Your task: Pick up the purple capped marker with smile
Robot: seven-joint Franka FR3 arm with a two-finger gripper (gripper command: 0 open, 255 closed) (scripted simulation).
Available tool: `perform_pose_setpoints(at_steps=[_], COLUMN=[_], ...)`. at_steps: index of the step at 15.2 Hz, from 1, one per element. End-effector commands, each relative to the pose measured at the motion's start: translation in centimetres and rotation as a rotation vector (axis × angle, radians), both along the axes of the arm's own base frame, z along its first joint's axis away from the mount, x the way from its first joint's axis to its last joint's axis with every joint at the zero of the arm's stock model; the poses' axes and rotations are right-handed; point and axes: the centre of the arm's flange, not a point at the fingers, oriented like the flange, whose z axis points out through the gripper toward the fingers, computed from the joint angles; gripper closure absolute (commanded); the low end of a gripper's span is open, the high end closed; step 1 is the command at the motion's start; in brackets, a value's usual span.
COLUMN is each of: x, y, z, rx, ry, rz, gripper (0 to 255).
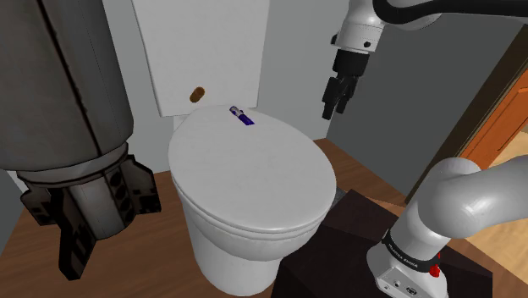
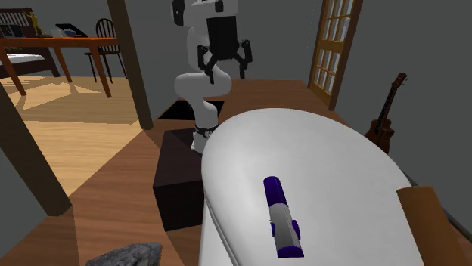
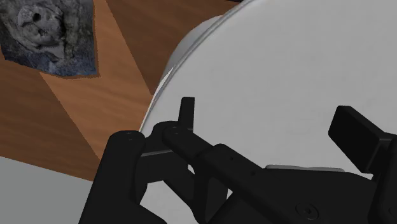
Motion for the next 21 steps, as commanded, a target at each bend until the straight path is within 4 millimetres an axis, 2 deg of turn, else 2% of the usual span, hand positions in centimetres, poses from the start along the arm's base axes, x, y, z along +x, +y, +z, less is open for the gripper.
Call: perform_pose_setpoints(at_steps=[1,11,21], x=[0.0,12.7,25.5], y=[0.0,1.8,2.7], z=[0.0,-2.9,-5.9], rx=[0.000,-0.033,-0.065], ry=[0.000,0.001,0.001], rz=[0.000,-0.064,-0.127], gripper=[0,0,0])
